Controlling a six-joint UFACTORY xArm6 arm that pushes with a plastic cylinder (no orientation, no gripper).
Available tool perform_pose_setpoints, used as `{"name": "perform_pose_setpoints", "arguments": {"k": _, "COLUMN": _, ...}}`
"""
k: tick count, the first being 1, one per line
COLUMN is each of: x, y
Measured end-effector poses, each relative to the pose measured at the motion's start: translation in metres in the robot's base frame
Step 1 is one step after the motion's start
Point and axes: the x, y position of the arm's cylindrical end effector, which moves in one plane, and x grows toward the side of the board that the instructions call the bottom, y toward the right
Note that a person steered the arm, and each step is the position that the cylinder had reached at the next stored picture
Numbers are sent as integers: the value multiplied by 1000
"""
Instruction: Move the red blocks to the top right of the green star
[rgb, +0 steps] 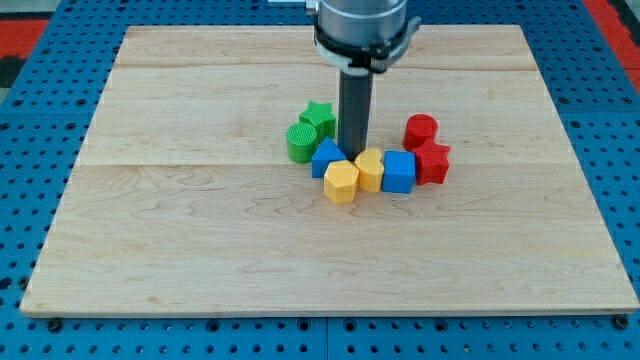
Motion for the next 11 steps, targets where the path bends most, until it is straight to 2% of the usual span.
{"name": "perform_pose_setpoints", "arguments": {"k": 1, "x": -44, "y": 9}}
{"name": "perform_pose_setpoints", "arguments": {"k": 2, "x": -31, "y": 14}}
{"name": "perform_pose_setpoints", "arguments": {"k": 3, "x": 24, "y": 32}}
{"name": "perform_pose_setpoints", "arguments": {"k": 4, "x": 40, "y": 86}}
{"name": "perform_pose_setpoints", "arguments": {"k": 7, "x": 17, "y": 153}}
{"name": "perform_pose_setpoints", "arguments": {"k": 8, "x": -10, "y": 137}}
{"name": "perform_pose_setpoints", "arguments": {"k": 9, "x": -39, "y": 61}}
{"name": "perform_pose_setpoints", "arguments": {"k": 10, "x": -55, "y": 22}}
{"name": "perform_pose_setpoints", "arguments": {"k": 11, "x": -55, "y": 62}}
